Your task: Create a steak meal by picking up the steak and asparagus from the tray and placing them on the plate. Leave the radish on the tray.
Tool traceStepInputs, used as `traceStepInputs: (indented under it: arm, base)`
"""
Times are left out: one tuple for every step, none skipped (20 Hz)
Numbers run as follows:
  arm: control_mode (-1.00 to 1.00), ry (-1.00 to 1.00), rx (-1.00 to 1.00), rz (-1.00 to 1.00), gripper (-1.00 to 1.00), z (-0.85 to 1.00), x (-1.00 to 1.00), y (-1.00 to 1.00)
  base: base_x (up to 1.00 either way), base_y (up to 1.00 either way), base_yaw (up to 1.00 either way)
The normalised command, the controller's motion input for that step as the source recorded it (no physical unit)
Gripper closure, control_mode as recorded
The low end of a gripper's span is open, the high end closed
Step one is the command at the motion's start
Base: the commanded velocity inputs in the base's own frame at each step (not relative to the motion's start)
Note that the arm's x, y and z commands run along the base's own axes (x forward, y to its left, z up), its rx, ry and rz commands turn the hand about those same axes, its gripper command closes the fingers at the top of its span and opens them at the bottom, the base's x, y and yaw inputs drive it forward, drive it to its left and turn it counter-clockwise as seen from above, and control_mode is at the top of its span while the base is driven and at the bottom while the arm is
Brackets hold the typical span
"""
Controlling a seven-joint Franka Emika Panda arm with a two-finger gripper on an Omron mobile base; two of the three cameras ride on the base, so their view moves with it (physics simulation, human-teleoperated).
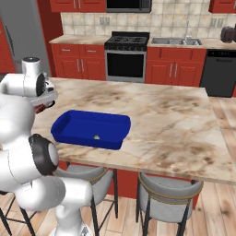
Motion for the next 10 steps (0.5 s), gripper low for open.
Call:
traceStepInputs:
  arm:
    - [-1.0,0.0,0.0,0.2,1.0,-0.43,-0.24,0.79]
    - [-1.0,0.0,0.0,0.2,1.0,-0.46,-0.24,0.79]
    - [-1.0,0.0,0.0,0.2,1.0,-0.46,-0.23,0.79]
    - [-1.0,0.0,0.0,0.19,1.0,-0.43,-0.24,0.79]
    - [-1.0,0.0,0.0,0.19,1.0,-0.42,-0.23,0.76]
    - [-1.0,0.0,0.0,0.18,1.0,-0.41,-0.21,0.76]
    - [-1.0,0.0,0.0,0.17,1.0,-0.42,-0.2,0.74]
    - [-1.0,0.0,0.0,0.17,1.0,-0.45,-0.17,0.71]
    - [-1.0,0.0,0.0,0.16,1.0,-0.49,-0.16,0.71]
    - [-1.0,0.0,0.0,0.15,1.0,-0.49,-0.13,0.71]
  base:
    - [0.0,0.0,0.0]
    - [0.0,0.0,0.0]
    - [0.0,0.0,0.0]
    - [0.0,0.0,0.0]
    - [0.0,0.0,0.0]
    - [0.0,0.0,0.0]
    - [0.0,0.0,0.0]
    - [0.0,0.0,0.0]
    - [0.0,0.0,0.0]
    - [0.0,0.0,0.0]
